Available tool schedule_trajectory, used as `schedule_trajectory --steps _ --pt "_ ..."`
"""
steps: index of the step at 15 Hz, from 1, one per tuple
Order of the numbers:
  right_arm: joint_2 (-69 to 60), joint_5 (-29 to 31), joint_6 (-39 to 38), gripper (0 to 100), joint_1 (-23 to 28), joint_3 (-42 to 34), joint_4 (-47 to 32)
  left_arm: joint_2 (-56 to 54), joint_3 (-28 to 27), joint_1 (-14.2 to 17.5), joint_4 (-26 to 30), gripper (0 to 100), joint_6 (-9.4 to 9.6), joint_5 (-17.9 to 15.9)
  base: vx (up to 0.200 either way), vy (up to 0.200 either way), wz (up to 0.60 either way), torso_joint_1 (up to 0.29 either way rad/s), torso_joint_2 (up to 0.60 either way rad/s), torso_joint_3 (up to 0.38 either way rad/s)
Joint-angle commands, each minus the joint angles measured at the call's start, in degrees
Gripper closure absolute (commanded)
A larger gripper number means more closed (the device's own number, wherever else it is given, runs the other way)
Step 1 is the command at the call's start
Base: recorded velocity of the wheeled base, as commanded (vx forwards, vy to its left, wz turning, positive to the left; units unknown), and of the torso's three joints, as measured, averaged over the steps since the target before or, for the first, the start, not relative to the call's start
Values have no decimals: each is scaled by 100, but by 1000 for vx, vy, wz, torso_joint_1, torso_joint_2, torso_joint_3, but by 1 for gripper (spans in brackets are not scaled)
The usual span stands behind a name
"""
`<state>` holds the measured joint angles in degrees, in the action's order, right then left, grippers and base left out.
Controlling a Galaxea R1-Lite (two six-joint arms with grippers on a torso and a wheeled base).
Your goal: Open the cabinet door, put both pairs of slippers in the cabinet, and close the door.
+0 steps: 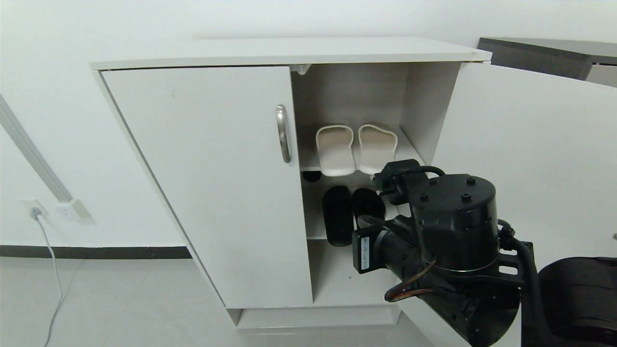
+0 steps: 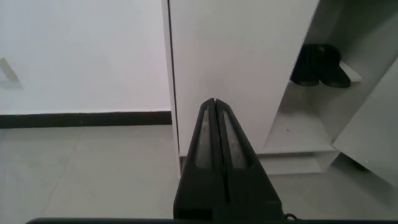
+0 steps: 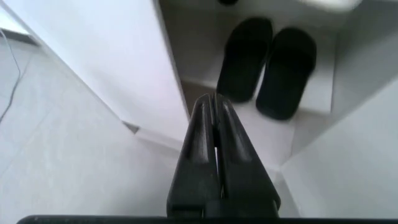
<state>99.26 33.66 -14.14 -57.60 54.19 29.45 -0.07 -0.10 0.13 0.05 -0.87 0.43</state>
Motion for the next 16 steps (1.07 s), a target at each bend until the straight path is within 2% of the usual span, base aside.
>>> schedule_trajectory --steps 1,8,16 --pt "32 0 -1 100 3 -22 8 7 1 4 -5 100 -1 1 -200 0 0 -7 -2 2" --pt "164 9 8 100 126 -93 17 7 1 4 4 100 7 1 -200 0 0 2 3 2" --pt "182 18 17 100 188 -128 17 7 1 4 -5 100 -1 19 0 0 0 0 0 0"
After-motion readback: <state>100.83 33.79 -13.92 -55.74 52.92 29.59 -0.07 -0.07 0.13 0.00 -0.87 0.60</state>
